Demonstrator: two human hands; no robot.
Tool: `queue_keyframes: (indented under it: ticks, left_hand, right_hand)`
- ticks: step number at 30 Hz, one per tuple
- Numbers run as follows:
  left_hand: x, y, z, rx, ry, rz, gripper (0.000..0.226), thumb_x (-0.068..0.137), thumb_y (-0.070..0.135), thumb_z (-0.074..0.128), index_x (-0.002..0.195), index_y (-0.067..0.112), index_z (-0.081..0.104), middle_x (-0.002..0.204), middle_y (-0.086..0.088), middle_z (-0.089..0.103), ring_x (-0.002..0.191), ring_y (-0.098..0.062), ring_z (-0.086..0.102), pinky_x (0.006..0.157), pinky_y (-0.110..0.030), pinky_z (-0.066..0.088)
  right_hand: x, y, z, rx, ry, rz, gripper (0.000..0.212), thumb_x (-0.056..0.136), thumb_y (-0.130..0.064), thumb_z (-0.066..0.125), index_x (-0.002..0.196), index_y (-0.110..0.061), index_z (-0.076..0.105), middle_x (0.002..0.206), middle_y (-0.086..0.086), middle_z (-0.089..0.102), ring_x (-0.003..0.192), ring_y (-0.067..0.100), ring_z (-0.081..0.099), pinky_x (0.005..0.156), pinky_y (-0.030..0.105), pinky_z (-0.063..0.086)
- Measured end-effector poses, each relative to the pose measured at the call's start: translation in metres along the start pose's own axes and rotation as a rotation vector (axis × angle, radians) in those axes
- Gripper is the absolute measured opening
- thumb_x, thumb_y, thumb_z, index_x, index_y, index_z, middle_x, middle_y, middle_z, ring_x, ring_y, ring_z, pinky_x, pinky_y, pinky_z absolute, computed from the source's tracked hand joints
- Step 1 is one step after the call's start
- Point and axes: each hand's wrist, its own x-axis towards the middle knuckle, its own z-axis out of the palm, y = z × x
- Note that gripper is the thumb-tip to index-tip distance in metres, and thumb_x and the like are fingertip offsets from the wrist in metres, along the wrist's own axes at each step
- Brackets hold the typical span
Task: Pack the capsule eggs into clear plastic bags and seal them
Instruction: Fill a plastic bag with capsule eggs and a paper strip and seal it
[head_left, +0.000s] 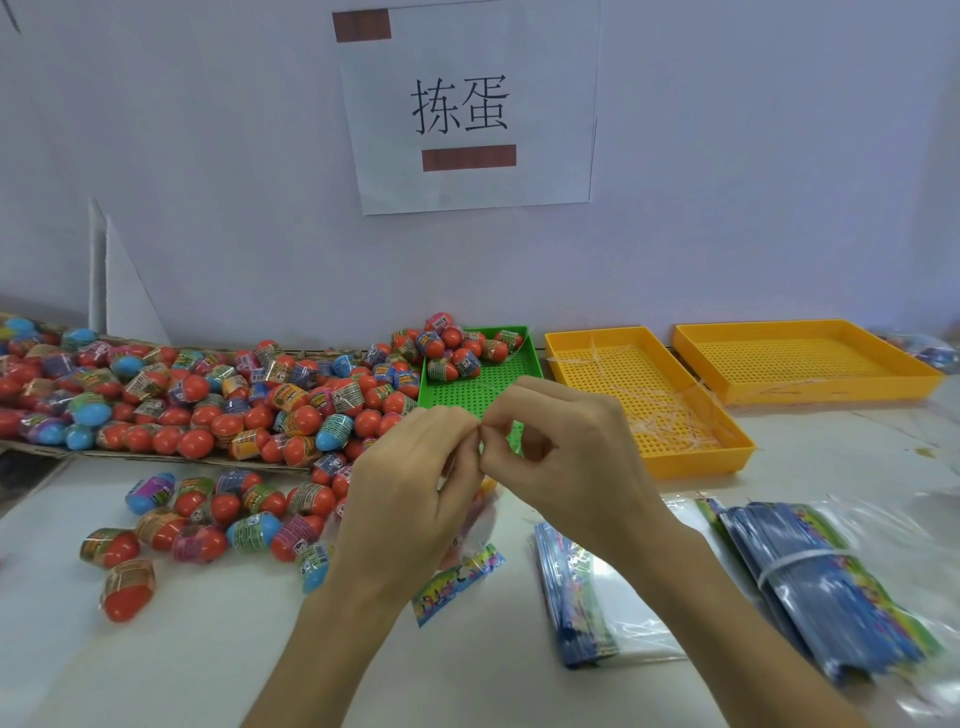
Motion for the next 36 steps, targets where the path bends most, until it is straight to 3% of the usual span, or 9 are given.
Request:
queue_keyframes:
  ticks: [4, 12, 17, 21, 23, 25, 29, 33, 36]
  left_hand:
    - [0.000, 0.001, 0.001, -0.004, -0.004, 0.004, 0.026, 0.100, 0.019, 0.047, 0.087, 0.006, 0.066, 0.076, 0.001, 0.060, 0.069, -0.015, 0.052, 0.060, -0.036, 0.042]
    - [-0.002, 0.004, 0.004, -0.099, 0.020, -0.011, 0.027, 0.100, 0.019, 0.047, 0.088, 0.006, 0.068, 0.077, 0.002, 0.060, 0.070, -0.015, 0.055, 0.060, -0.035, 0.045]
    - [0.000, 0.008, 0.004, -0.093, 0.081, -0.024, 0.025, 0.096, 0.016, 0.046, 0.079, 0.007, 0.062, 0.070, 0.004, 0.056, 0.066, -0.010, 0.051, 0.057, -0.025, 0.040]
    - [0.005, 0.009, 0.001, -0.191, 0.173, -0.089, 0.023, 0.098, 0.016, 0.045, 0.083, 0.016, 0.063, 0.068, 0.017, 0.053, 0.062, -0.002, 0.052, 0.057, -0.010, 0.036]
    - [0.006, 0.010, 0.001, -0.246, 0.215, -0.140, 0.022, 0.100, 0.020, 0.044, 0.087, 0.025, 0.062, 0.069, 0.012, 0.057, 0.062, -0.008, 0.056, 0.055, -0.015, 0.040]
    - [0.006, 0.011, 0.000, -0.291, 0.257, -0.201, 0.023, 0.100, 0.023, 0.043, 0.087, 0.029, 0.060, 0.075, 0.007, 0.061, 0.066, -0.013, 0.061, 0.057, -0.021, 0.046]
    - [0.007, 0.007, -0.003, -0.359, 0.366, -0.325, 0.026, 0.103, 0.022, 0.041, 0.086, 0.024, 0.059, 0.074, 0.005, 0.062, 0.068, -0.013, 0.062, 0.066, -0.017, 0.048]
    - [0.009, 0.000, -0.006, -0.373, 0.513, -0.438, 0.027, 0.103, 0.021, 0.041, 0.084, 0.026, 0.060, 0.072, 0.003, 0.060, 0.066, -0.017, 0.059, 0.064, -0.021, 0.049]
    - [0.009, -0.007, -0.008, -0.349, 0.577, -0.514, 0.030, 0.105, 0.018, 0.040, 0.084, 0.023, 0.061, 0.073, 0.008, 0.061, 0.070, -0.011, 0.058, 0.067, -0.027, 0.050]
  right_hand:
    - [0.000, 0.002, -0.001, 0.025, -0.004, 0.013, 0.013, 0.085, -0.014, 0.062, 0.071, -0.013, 0.063, 0.070, -0.015, 0.047, 0.052, 0.012, 0.044, 0.050, 0.017, 0.034]
    - [-0.002, 0.007, 0.000, 0.034, 0.059, 0.032, 0.010, 0.080, -0.015, 0.064, 0.070, -0.014, 0.060, 0.068, -0.010, 0.053, 0.052, 0.011, 0.044, 0.049, 0.026, 0.039]
    - [-0.002, 0.013, 0.002, 0.013, 0.171, 0.073, 0.010, 0.077, -0.014, 0.064, 0.070, -0.014, 0.057, 0.069, -0.010, 0.053, 0.056, 0.009, 0.047, 0.053, 0.012, 0.037]
    - [0.001, 0.028, -0.013, 0.074, 0.348, 0.317, 0.013, 0.080, -0.011, 0.065, 0.071, -0.018, 0.059, 0.060, -0.011, 0.053, 0.050, 0.010, 0.046, 0.049, 0.018, 0.034]
    - [0.002, 0.031, -0.016, 0.197, 0.365, 0.441, 0.015, 0.084, -0.012, 0.064, 0.071, -0.019, 0.060, 0.052, -0.011, 0.046, 0.045, 0.009, 0.038, 0.047, 0.022, 0.031]
    - [0.002, 0.030, -0.016, 0.303, 0.370, 0.511, 0.015, 0.088, -0.012, 0.064, 0.073, -0.015, 0.062, 0.054, -0.007, 0.048, 0.046, 0.018, 0.039, 0.044, 0.031, 0.032]
    - [0.003, 0.035, -0.021, 0.423, 0.466, 0.632, 0.016, 0.091, -0.004, 0.062, 0.075, -0.008, 0.063, 0.064, 0.003, 0.058, 0.046, 0.010, 0.044, 0.042, 0.019, 0.034]
    - [0.003, 0.050, -0.031, 0.469, 0.601, 0.774, 0.023, 0.090, -0.005, 0.060, 0.071, -0.016, 0.063, 0.065, -0.003, 0.060, 0.044, 0.011, 0.044, 0.043, 0.021, 0.037]
    - [0.003, 0.057, -0.038, 0.422, 0.525, 0.820, 0.018, 0.091, -0.008, 0.063, 0.074, -0.013, 0.066, 0.065, -0.003, 0.061, 0.046, 0.011, 0.045, 0.046, 0.024, 0.041]
